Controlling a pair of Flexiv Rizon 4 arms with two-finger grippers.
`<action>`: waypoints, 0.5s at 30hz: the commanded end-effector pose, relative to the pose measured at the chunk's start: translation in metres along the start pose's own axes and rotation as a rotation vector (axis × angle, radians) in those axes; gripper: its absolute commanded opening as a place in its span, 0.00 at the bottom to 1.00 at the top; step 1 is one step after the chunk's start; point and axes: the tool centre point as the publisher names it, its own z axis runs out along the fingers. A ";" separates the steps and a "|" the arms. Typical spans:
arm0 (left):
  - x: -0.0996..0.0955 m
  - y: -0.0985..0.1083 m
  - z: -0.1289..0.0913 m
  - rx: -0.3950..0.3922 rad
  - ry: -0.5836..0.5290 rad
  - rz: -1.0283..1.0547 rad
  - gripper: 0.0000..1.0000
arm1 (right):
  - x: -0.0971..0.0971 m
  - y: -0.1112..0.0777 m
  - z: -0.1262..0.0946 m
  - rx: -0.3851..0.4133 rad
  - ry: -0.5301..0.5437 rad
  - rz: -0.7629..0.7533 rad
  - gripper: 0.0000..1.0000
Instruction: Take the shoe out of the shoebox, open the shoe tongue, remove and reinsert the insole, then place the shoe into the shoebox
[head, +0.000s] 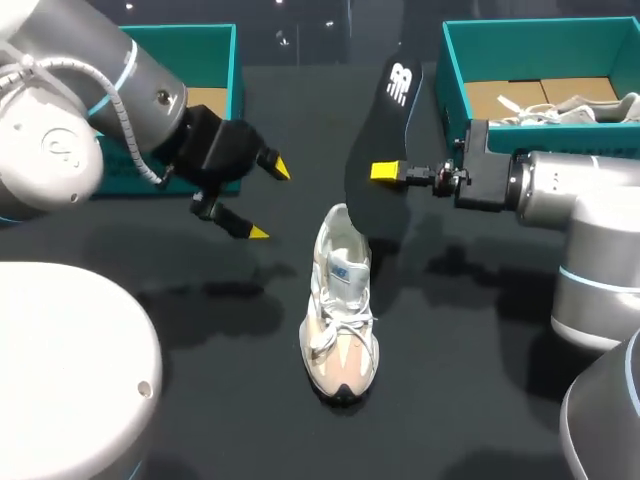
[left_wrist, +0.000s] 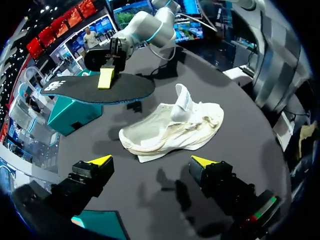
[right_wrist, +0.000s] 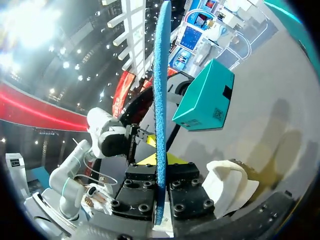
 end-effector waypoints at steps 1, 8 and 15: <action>-0.009 0.001 0.007 -0.126 0.096 -0.099 1.00 | -0.005 -0.001 0.006 0.000 0.001 0.001 0.00; -0.009 0.001 0.007 -0.126 0.096 -0.099 1.00 | -0.005 -0.001 0.006 0.000 0.001 0.001 0.00; -0.006 0.010 0.032 -0.127 0.086 -0.143 1.00 | -0.021 -0.007 0.014 0.019 0.051 -0.105 0.00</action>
